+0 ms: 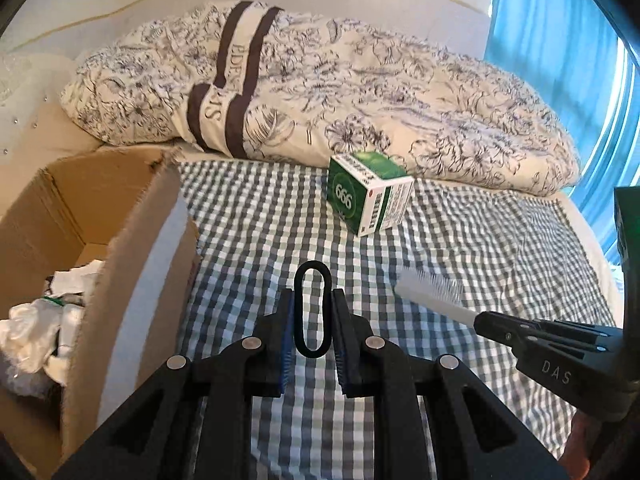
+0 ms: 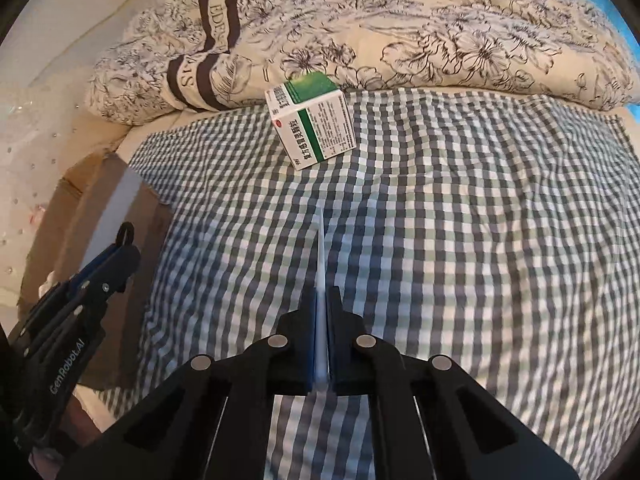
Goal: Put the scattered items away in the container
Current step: 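Carry hair tie and comb over the box and open both grippers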
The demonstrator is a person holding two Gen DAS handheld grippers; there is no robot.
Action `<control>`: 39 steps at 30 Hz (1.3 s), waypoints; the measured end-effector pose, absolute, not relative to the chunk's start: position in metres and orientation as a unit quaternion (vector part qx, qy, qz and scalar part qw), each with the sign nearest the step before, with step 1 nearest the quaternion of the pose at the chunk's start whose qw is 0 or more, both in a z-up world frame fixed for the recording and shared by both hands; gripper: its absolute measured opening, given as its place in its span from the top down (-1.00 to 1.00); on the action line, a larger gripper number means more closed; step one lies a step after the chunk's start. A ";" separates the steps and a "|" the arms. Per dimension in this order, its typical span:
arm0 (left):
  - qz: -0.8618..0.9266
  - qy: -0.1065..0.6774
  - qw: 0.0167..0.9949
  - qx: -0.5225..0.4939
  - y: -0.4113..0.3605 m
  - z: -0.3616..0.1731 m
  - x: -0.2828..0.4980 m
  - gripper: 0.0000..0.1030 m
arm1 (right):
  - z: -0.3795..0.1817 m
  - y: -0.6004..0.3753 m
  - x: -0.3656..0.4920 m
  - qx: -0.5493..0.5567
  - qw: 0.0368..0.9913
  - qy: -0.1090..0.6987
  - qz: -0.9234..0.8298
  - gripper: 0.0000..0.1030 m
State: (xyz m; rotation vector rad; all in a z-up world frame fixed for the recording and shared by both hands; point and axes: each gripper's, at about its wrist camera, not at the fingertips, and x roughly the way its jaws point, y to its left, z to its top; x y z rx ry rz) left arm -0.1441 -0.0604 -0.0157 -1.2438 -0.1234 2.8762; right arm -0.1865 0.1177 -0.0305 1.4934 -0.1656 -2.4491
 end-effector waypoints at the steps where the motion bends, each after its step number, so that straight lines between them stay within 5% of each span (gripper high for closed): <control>1: 0.918 -0.040 0.002 -0.394 -0.061 -0.012 -0.141 0.65 | -0.028 0.117 -0.184 0.514 0.135 -0.058 -0.845 0.91; 17: 0.932 -0.047 -0.009 -0.360 -0.080 0.042 -0.101 0.65 | 0.035 0.105 -0.142 0.474 0.178 -0.087 -0.858 0.91; 28: 0.937 -0.070 -0.074 -0.335 -0.165 0.095 -0.074 0.65 | 0.099 -0.003 -0.121 0.413 0.283 -0.054 -0.864 0.91; 39: 0.907 -0.097 -0.120 -0.391 -0.259 0.033 -0.085 0.65 | 0.037 -0.129 -0.151 0.461 0.317 -0.016 -0.829 0.92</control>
